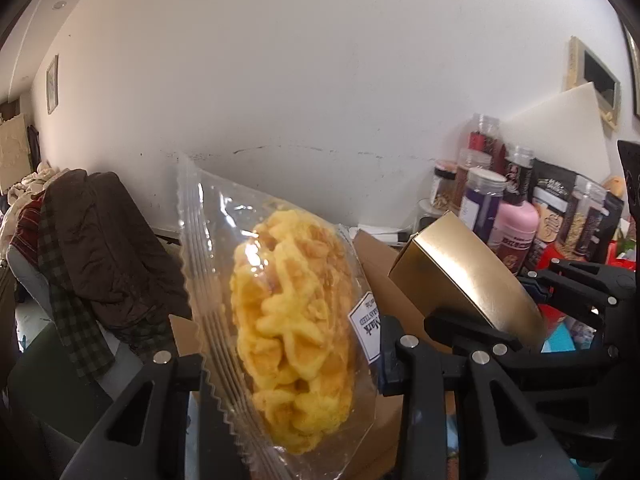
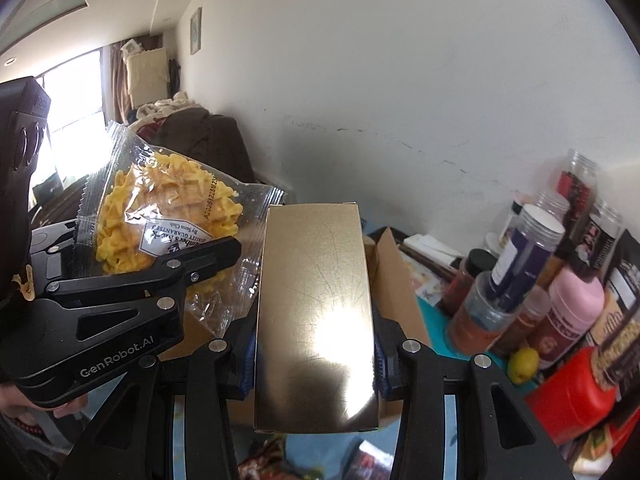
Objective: Organize snacks
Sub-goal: 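Lift the gold box and waffle bag with both grippers toward the cardboard box, then open both grippers to drop the waffle bag and gold box into the cardboard box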
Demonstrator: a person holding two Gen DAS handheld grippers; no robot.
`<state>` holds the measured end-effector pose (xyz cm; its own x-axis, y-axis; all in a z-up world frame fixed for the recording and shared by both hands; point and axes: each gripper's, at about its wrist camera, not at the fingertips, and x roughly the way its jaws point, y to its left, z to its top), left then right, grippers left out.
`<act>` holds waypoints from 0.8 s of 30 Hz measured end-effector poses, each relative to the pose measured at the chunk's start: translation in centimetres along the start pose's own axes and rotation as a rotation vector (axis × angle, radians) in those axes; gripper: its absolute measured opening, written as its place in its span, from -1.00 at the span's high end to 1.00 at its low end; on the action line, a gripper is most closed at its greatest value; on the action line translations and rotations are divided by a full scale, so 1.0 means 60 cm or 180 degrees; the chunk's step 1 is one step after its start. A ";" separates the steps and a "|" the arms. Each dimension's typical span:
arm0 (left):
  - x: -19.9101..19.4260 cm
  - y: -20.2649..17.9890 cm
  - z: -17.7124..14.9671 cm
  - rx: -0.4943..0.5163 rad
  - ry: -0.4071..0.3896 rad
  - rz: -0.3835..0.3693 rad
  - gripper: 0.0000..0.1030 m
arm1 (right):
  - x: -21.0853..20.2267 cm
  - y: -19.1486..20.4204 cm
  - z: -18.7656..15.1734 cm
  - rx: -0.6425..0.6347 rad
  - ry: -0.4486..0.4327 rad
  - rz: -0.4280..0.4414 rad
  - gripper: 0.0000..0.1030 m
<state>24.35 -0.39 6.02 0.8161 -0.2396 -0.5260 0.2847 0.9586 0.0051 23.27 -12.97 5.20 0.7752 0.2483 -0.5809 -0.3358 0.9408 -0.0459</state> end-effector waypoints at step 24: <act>0.201 0.050 -0.032 -0.0048 0.1104 0.0230 0.25 | 0.197 -0.025 0.002 0.0019 0.0774 0.0002 0.15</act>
<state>34.10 -0.14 -1.95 0.6136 -0.1070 -0.7823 0.2230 0.9739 0.0416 32.99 -11.45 -1.49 0.6231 0.1868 -0.7595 -0.3326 0.9422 -0.0411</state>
